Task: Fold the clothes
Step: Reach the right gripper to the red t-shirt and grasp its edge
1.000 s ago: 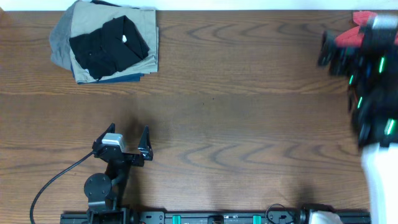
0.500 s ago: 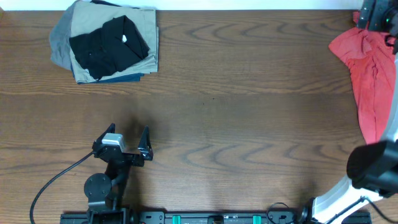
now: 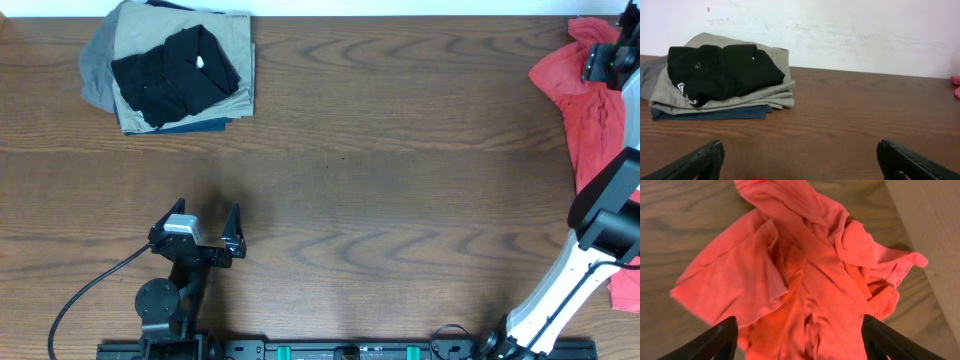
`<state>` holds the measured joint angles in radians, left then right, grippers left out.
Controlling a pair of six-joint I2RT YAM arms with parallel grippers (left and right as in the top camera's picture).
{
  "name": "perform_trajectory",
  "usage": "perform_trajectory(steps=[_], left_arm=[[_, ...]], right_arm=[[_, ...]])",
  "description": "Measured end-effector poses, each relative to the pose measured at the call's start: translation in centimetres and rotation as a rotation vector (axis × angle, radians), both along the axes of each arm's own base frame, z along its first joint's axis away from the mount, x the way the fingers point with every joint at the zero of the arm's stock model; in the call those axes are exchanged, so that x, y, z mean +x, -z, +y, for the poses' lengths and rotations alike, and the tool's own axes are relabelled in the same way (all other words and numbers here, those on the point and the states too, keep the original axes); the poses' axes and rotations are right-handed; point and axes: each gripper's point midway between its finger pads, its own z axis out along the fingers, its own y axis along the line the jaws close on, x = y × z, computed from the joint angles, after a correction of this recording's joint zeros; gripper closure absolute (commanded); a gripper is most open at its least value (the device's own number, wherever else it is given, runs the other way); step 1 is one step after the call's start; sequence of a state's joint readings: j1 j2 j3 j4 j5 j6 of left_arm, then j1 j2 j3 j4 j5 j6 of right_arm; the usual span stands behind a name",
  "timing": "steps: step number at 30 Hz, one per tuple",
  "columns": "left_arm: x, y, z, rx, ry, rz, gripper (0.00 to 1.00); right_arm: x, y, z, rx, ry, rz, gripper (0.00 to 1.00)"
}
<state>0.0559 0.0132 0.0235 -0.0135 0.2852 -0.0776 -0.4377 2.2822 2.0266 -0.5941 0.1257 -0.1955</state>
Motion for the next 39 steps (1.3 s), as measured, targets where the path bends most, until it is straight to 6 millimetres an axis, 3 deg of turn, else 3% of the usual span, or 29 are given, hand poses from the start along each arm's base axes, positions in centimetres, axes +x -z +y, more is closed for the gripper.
perform_trajectory(steps=[7, 16, 21, 26, 39], left_arm=[[0.0, 0.0, 0.0, 0.000, 0.000, 0.000, 0.02], [0.0, 0.0, 0.0, 0.000, 0.000, 0.000, 0.02], [0.0, 0.0, 0.0, 0.000, 0.000, 0.000, 0.02], [0.0, 0.0, 0.0, 0.000, 0.000, 0.000, 0.02], [0.0, 0.0, 0.0, 0.000, 0.000, 0.000, 0.02]], right_arm=[[1.0, 3.0, -1.1, -0.017, -0.017, 0.006, 0.31], [1.5, 8.8, -1.0, 0.017, -0.034, 0.057, 0.42], [2.1, 8.8, -1.1, 0.013, -0.042, 0.031, 0.46], [2.8, 8.4, -0.8, 0.008, -0.058, 0.010, 0.60], [3.0, 9.0, -0.6, 0.027, -0.043, -0.001, 0.60]])
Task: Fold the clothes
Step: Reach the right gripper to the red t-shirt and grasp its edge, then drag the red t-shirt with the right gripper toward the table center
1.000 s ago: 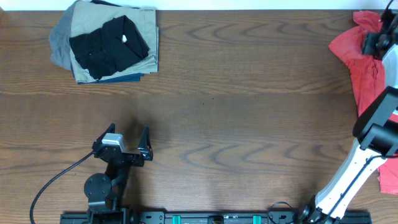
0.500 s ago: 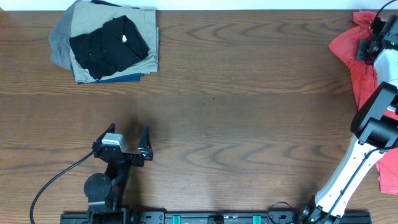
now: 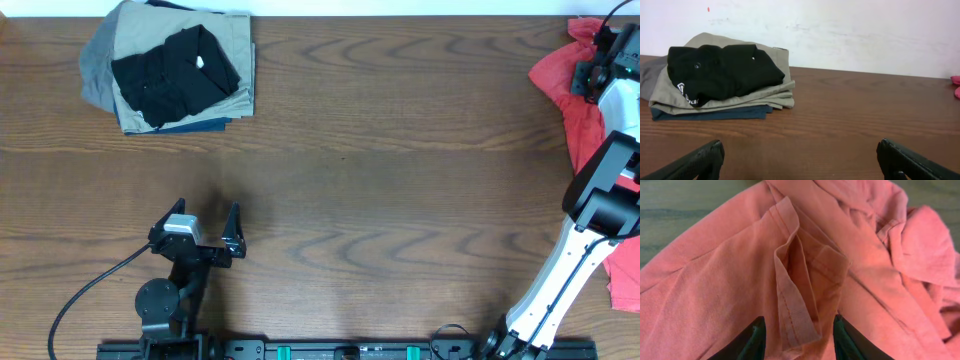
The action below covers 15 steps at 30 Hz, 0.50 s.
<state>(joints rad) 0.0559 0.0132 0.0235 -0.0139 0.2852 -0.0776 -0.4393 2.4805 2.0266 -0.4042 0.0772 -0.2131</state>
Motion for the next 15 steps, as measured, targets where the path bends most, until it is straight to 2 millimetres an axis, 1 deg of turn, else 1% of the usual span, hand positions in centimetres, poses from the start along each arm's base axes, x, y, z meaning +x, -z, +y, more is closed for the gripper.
perform_trajectory(steps=[6, 13, 15], left_arm=[[0.00, 0.00, 0.01, 0.000, 0.000, 0.000, 0.02], [0.00, 0.00, 0.01, 0.000, 0.000, 0.000, 0.02], [0.00, 0.00, 0.01, 0.000, 0.000, 0.000, 0.02]], right_arm=[[0.18, 1.11, 0.04, 0.021, 0.016, -0.007, 0.73], [0.45, 1.04, 0.01, 0.025, 0.019, -0.022, 0.96], [0.47, 1.04, 0.04, 0.028, 0.020, -0.024, 0.99]])
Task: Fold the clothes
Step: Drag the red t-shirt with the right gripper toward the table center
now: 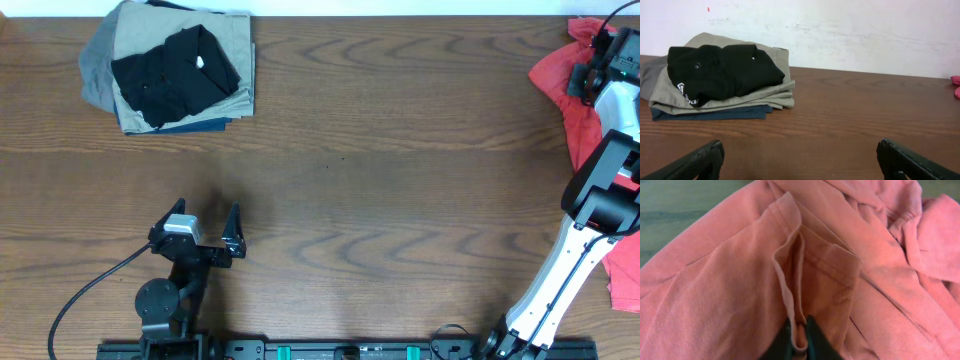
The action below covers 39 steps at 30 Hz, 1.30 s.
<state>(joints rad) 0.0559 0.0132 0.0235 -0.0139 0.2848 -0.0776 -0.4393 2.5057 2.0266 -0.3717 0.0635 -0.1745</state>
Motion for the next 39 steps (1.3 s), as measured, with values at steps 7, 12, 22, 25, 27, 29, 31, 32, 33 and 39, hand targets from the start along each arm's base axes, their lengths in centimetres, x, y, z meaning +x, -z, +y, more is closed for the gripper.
perform_trajectory(steps=[7, 12, 22, 25, 27, 29, 31, 32, 33, 39], left_arm=[[0.0, 0.0, 0.0, 0.000, 0.000, 0.000, 0.02], [0.0, 0.0, 0.0, 0.000, 0.000, 0.000, 0.02], [0.0, 0.0, 0.0, 0.000, 0.000, 0.000, 0.02], [0.0, 0.0, 0.0, 0.000, 0.000, 0.000, 0.02], [0.0, 0.0, 0.0, 0.000, 0.000, 0.000, 0.02], [0.0, 0.0, 0.0, 0.000, 0.000, 0.000, 0.02], [0.0, 0.0, 0.0, 0.000, 0.000, 0.000, 0.02], [0.0, 0.0, 0.0, 0.000, 0.000, 0.000, 0.02], [0.0, 0.0, 0.0, 0.000, 0.000, 0.000, 0.02], [0.0, 0.0, 0.0, 0.000, 0.000, 0.000, 0.02]], right_arm=[[0.1, 0.2, 0.8, 0.015, -0.016, 0.007, 0.99], [1.5, 0.3, 4.9, 0.097, -0.123, -0.008, 0.99], [4.0, -1.3, 25.2, 0.337, -0.514, 0.002, 0.99], [2.8, -0.7, 31.8, 0.386, -0.610, 0.065, 0.99], [1.7, -0.3, 36.1, 0.423, -0.668, 0.109, 0.99], [0.5, -0.2, 39.8, 0.458, -0.714, 0.144, 0.99], [-1.0, -0.2, 44.0, 0.509, -0.769, 0.178, 0.99], [-1.6, -0.3, 45.9, 0.533, -0.794, 0.189, 0.99], [-2.3, -0.4, 47.6, 0.556, -0.817, 0.200, 0.99], [-8.1, -1.0, 58.8, 0.675, -0.969, 0.291, 0.99]])
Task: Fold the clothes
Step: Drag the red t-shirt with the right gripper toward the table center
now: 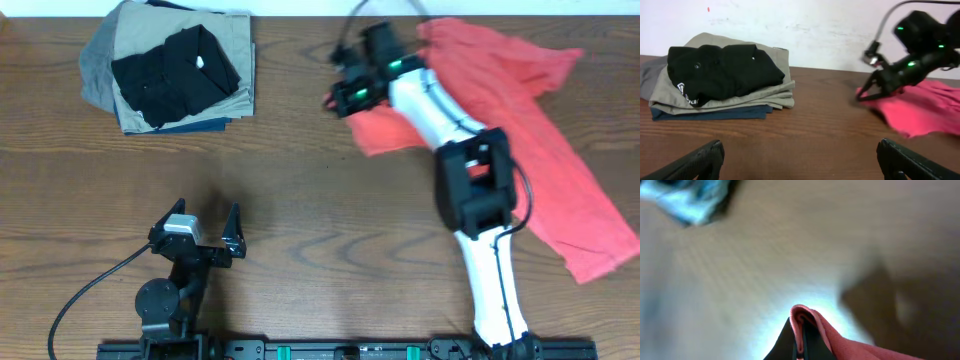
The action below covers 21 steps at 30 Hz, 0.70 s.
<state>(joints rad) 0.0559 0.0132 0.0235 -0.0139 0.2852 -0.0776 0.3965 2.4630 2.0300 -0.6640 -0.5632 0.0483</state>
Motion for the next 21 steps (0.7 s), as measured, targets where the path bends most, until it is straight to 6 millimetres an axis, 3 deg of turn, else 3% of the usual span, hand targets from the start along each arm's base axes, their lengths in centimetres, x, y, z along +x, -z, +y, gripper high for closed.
perform_trajectory(steps=[5, 9, 13, 21], left_arm=[[0.0, 0.0, 0.0, 0.000, 0.000, 0.000, 0.02], [0.0, 0.0, 0.0, 0.000, 0.000, 0.000, 0.03], [0.0, 0.0, 0.0, 0.000, 0.000, 0.000, 0.02], [0.0, 0.0, 0.0, 0.000, 0.000, 0.000, 0.02]], right_arm=[[-6.9, 0.3, 7.3, 0.002, -0.148, 0.089, 0.99], [-11.8, 0.5, 10.1, -0.025, -0.226, 0.172, 0.99], [-13.6, -0.4, 10.0, -0.046, -0.238, 0.221, 0.99], [-17.1, -4.9, 9.0, -0.014, -0.281, 0.333, 0.99]])
